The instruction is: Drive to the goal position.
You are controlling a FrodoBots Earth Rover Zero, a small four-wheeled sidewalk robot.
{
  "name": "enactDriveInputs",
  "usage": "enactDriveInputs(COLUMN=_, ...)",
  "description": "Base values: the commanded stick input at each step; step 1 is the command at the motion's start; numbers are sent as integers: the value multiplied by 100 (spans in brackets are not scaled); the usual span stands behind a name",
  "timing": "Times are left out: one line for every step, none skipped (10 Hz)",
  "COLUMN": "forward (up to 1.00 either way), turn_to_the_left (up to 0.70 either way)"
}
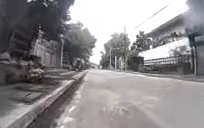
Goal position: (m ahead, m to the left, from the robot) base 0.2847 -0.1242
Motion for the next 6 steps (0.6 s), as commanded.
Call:
enactDriveInputs(forward=70, turn_to_the_left=0)
enactDriveInputs(forward=70, turn_to_the_left=0)
enactDriveInputs(forward=70, turn_to_the_left=0)
enactDriveInputs(forward=70, turn_to_the_left=0)
enactDriveInputs(forward=70, turn_to_the_left=0)
enactDriveInputs(forward=70, turn_to_the_left=0)
